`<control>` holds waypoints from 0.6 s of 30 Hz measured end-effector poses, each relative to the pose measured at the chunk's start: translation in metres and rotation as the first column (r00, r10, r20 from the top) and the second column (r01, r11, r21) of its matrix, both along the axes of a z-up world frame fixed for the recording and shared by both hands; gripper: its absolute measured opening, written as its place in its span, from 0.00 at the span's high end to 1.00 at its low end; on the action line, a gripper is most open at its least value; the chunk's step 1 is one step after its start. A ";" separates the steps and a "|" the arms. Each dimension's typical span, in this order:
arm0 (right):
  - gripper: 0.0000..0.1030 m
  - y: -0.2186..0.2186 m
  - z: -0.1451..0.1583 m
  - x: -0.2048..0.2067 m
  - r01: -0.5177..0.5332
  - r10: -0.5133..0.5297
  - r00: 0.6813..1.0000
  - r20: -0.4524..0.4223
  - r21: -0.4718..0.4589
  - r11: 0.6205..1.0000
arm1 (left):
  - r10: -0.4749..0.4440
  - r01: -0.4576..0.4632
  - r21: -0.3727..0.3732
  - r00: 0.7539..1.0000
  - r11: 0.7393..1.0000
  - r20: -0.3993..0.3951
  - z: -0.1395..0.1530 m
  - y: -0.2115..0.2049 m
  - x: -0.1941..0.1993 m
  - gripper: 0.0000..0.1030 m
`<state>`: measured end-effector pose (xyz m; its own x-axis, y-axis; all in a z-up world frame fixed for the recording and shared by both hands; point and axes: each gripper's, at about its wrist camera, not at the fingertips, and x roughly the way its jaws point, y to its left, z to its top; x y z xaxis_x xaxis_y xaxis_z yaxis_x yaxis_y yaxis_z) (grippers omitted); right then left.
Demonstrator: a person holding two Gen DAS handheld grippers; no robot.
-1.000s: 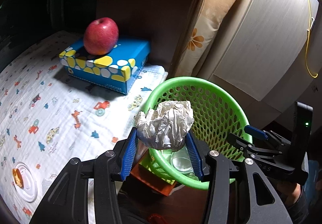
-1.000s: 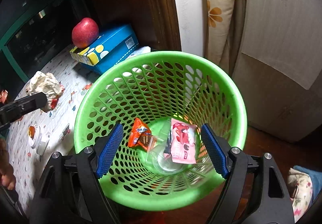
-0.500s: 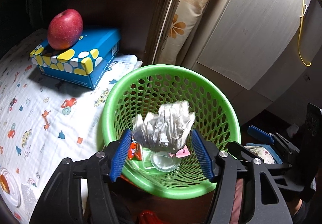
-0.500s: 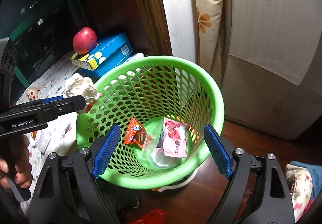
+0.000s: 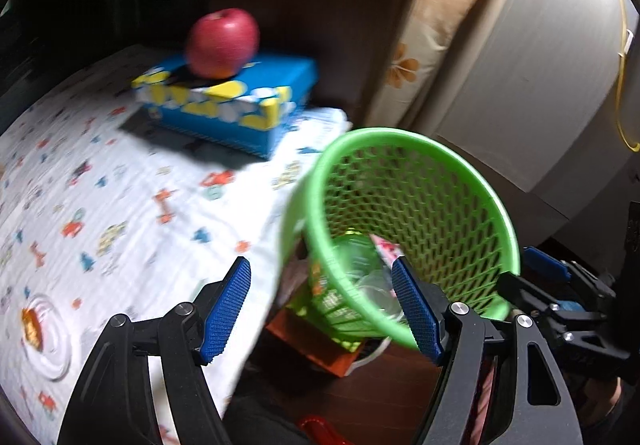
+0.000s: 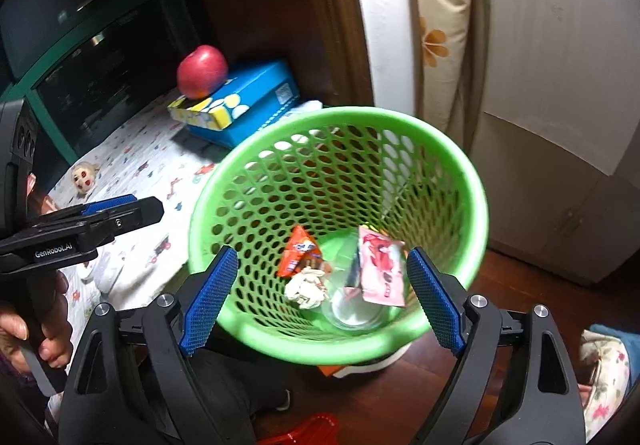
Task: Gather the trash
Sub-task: 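Move both tools back over the table toward the white plate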
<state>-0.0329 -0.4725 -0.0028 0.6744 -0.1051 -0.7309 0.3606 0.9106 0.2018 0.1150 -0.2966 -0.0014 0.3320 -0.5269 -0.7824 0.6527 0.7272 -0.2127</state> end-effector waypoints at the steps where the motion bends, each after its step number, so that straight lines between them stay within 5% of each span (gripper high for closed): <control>1: 0.16 0.005 0.000 0.003 -0.012 0.012 1.000 0.000 0.002 1.000 | 0.022 -0.022 0.002 1.000 1.000 -0.005 -0.002 0.009 0.005 0.32; 8: 0.15 0.047 -0.001 0.031 -0.113 0.113 0.994 -0.006 0.010 0.994 | 0.189 -0.189 0.035 0.982 0.981 -0.001 -0.013 0.084 0.030 0.25; 18: 0.15 0.102 0.000 0.064 -0.230 0.230 0.973 -0.012 0.007 0.973 | 0.397 -0.400 0.100 0.917 0.911 0.044 -0.032 0.193 0.065 0.25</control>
<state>0.0311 -0.3701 -0.0032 0.6705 0.0554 -0.7399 0.1446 0.9683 0.2036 0.1803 -0.1031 -0.0335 0.5153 -0.2630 -0.8157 0.3077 0.9451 -0.1103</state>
